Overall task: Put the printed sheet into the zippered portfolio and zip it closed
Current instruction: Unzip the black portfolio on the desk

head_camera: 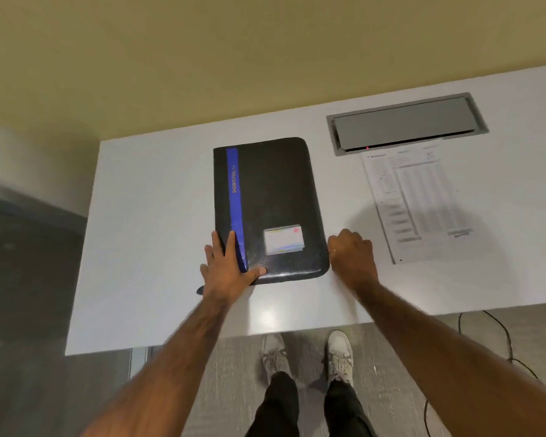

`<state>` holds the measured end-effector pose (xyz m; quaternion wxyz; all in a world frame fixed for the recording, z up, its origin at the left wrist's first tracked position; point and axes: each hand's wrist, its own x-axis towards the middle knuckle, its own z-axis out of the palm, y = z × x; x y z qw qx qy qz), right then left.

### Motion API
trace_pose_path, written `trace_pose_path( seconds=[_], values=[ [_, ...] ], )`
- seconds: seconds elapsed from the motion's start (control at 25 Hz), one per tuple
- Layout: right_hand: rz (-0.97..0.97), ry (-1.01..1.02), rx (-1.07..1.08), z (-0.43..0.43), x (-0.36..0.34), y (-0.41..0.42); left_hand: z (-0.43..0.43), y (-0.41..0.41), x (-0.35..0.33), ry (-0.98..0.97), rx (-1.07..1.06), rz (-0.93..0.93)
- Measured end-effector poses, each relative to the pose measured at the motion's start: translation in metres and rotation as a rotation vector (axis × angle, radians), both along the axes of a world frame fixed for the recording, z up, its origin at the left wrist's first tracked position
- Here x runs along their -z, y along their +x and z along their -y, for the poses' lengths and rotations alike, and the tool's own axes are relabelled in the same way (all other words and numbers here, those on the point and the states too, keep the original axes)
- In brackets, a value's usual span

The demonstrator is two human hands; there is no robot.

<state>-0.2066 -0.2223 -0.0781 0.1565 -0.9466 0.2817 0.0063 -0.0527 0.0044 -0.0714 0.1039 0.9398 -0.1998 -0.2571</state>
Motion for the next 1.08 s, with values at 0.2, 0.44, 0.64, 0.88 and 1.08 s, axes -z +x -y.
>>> trace_pose_path(
  seconds=[0.2,0.44,0.64,0.88,1.08],
  values=[
    [-0.025,-0.004,0.033,-0.001,0.005,-0.003,-0.021,-0.009,0.006,-0.157,-0.016,-0.114],
    [0.051,-0.002,0.174,-0.022,0.017,-0.012,-0.025,-0.003,0.008,-0.074,0.058,-0.073],
    [0.136,0.020,0.234,-0.043,0.025,-0.036,-0.029,-0.007,0.005,-0.018,0.102,-0.017],
    [0.130,0.079,0.301,-0.085,0.019,-0.047,-0.025,-0.012,0.000,0.048,0.121,-0.023],
    [0.032,0.127,0.333,-0.114,0.010,-0.030,-0.022,-0.021,-0.006,0.021,0.070,-0.030]
  ],
)
